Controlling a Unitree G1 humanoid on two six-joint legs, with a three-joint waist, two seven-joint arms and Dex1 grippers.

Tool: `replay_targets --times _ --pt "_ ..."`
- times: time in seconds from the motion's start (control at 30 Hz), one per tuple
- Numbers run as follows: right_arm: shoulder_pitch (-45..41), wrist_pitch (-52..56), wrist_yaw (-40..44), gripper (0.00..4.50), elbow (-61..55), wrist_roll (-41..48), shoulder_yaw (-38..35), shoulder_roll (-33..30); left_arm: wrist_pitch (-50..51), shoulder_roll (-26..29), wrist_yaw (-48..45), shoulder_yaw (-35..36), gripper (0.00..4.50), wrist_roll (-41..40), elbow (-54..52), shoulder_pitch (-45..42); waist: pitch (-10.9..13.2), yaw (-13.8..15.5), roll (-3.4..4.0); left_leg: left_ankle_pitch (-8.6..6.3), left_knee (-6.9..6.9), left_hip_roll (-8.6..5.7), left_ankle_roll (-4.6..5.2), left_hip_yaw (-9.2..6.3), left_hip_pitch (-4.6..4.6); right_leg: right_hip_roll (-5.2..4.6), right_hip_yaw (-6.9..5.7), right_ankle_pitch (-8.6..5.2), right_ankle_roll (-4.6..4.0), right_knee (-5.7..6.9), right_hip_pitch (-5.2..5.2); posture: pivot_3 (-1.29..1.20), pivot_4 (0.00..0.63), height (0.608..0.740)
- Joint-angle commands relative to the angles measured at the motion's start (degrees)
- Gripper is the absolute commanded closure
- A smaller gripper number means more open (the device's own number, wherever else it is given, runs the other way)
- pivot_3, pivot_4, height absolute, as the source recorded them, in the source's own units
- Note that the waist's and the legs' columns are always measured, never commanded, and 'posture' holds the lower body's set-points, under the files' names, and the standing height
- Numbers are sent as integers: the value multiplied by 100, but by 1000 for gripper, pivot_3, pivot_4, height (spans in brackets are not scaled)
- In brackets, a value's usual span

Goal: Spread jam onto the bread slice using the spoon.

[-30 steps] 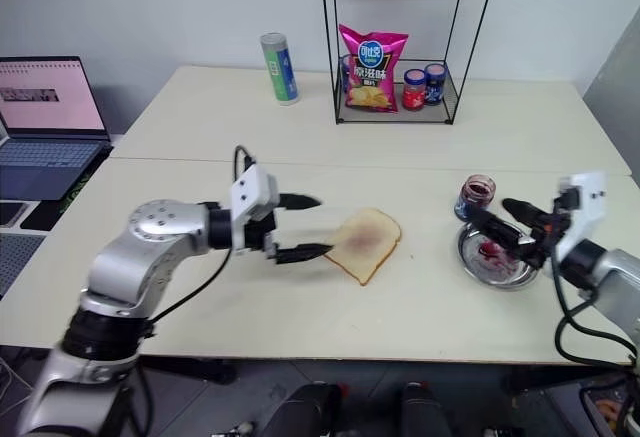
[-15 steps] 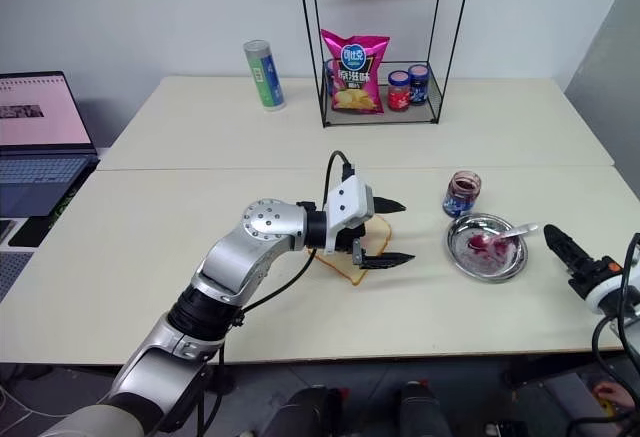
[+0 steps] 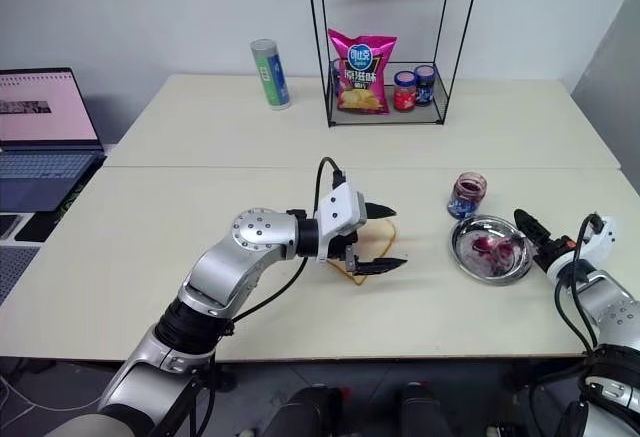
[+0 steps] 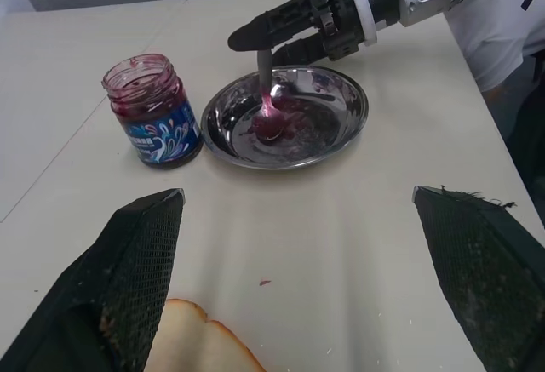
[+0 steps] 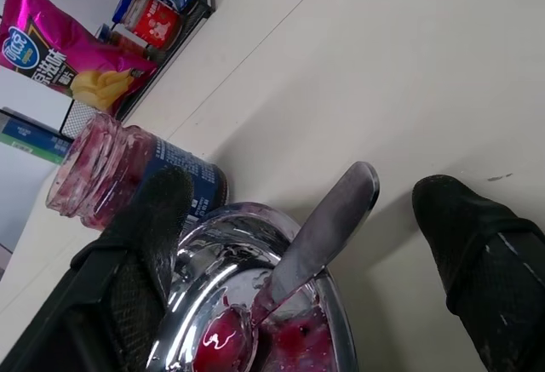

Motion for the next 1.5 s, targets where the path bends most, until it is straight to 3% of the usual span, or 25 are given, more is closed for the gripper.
replay_targets --times 0.03,0.17,0.57,0.7,0.97,1.17,1.37,1.5 --pt "-78 -79 149 0 -45 -28 10 37 33 53 63 159 11 -42 -206 -51 0 -1 0 0 0 0 0 0 0 0 0 0 0 0 0 0 150 740" --pt "-86 -181 117 725 78 -66 -90 58 0 78 56 116 0 -12 -205 -9 0 -3 0 0 -1 1 0 -1 0 0 0 0 0 0 0 0 150 740" --pt "-227 -397 149 3740 405 -82 -167 -13 -75 -16 114 98 0 14 -83 3 0 -1 -1 0 2 0 0 -2 0 0 0 0 0 -3 4 0 150 740" --pt "-178 -465 139 4469 356 -83 -237 -52 -119 -88 206 73 0 29 -69 74 -1 1 1 -1 6 -1 2 -2 0 -1 1 3 6 -6 7 0 150 740" --pt "-43 -277 -194 4469 -510 192 -448 36 -199 -7 210 213 0 21 -12 57 0 16 0 -2 3 -1 4 -9 4 -4 0 2 6 -7 13 0 150 740" --pt "-538 105 -1065 4469 -2347 702 -248 250 -136 -133 460 768 0 -263 193 -146 2 -22 6 -2 1 2 4 -5 -3 -5 2 0 6 0 -5 0 150 740" --pt "-1159 -63 -1287 4469 -2489 388 68 126 -36 -407 602 985 0 -470 407 -343 4 21 5 -2 0 0 3 -10 -8 -4 -6 0 7 -4 -6 0 150 740" --pt "-1604 -564 -1061 4469 -2187 -458 845 86 16 -578 647 946 0 -564 414 -403 4 17 5 -4 -1 -11 7 -3 -14 -4 -3 9 -4 -6 -11 0 150 740"
